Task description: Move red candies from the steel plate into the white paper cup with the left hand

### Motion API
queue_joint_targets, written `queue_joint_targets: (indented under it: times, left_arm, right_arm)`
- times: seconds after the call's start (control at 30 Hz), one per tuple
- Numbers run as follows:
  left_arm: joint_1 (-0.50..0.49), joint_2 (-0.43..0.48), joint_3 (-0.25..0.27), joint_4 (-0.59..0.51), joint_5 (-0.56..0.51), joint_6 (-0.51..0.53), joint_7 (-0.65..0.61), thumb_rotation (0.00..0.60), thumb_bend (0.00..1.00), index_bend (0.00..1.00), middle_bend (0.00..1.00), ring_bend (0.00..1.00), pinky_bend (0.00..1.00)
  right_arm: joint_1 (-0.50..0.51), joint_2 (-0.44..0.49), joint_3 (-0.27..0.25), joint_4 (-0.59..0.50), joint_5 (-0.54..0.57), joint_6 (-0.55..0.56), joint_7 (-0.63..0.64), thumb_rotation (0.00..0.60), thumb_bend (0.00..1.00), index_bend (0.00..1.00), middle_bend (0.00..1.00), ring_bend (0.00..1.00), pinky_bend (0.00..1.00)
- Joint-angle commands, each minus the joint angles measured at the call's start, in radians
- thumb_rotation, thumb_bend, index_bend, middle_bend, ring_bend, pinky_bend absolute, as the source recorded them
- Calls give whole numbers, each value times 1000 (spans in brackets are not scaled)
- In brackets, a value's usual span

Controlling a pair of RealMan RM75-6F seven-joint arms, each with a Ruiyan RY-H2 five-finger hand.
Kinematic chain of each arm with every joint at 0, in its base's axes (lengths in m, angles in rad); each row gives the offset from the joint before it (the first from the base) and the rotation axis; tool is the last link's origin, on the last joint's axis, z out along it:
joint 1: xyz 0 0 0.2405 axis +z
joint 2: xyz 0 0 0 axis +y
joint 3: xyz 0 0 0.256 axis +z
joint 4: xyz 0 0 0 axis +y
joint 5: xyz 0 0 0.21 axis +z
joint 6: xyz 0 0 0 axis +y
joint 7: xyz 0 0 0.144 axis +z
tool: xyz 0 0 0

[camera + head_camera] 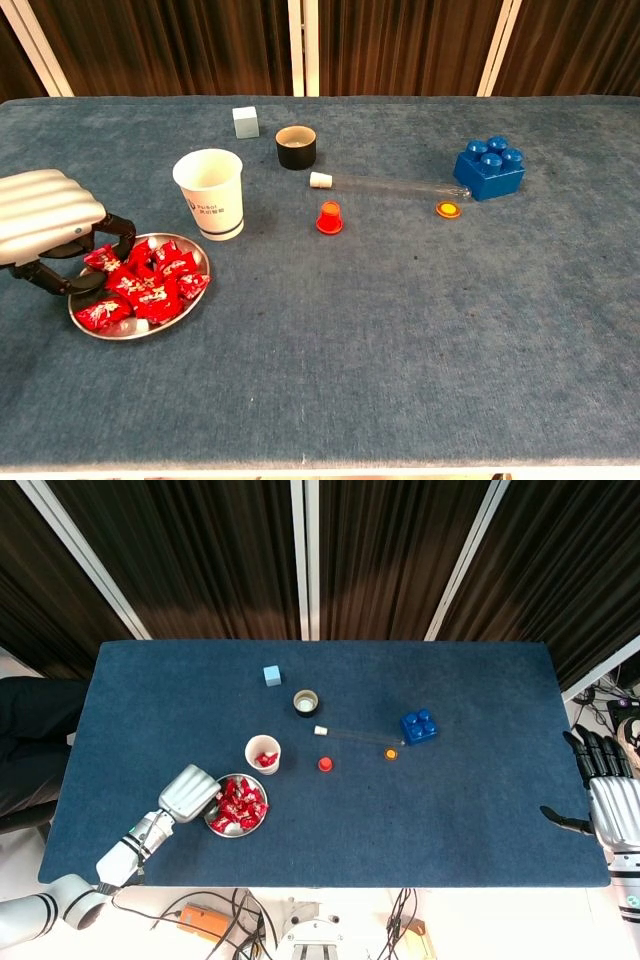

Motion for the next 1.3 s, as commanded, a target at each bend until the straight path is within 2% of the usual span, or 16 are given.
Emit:
queue_joint_targets:
  times: [0.03,0.23,0.33,0.53,0.67,0.87,1.17,1.3]
  left_arm:
    - [2,-4,1,7,1,5,-13,600,410,558,975,921,832]
    - [8,20,-16,-48,-4,35,-40,600,477,594,975,921,832]
    - [8,50,-47,-115,-14,66,-83,600,473,594,975,921,832]
    - [-22,99,-143,-235,-44,109,-152,600,465,594,975,921,832]
    - [-67,99,-207,-277,-74,88,-144,600,463,594,975,920,832]
    - [-137,70,-259,-272,-163,-9,-90,600,454,594,975,921,832]
    - [-185,35,-269,-256,-296,-106,-16,600,418,577,975,921,832]
    - [-193,21,-266,-250,-337,-119,9,600,330,459,975,920,832]
  right_arm:
    - [0,0,0,-1,-1,-1,-1,600,99,0,0,0,0]
    - [2,0,1,-4,-2,-2,-3,600,98,0,0,0,0]
    - [2,0,1,-4,-3,1,-3,600,97,0,0,0,0]
    - [-1,-1,0,2,-1,4,4,600,98,0,0,0,0]
    - [-3,-7,-2,13,0,3,15,600,99,0,0,0,0]
    - [-9,-11,-4,32,2,8,35,600,98,0,0,0,0]
    - [-9,-17,-5,54,4,2,56,600,99,0,0,0,0]
    - [-6,-20,-3,58,6,-2,57,600,98,0,0,0,0]
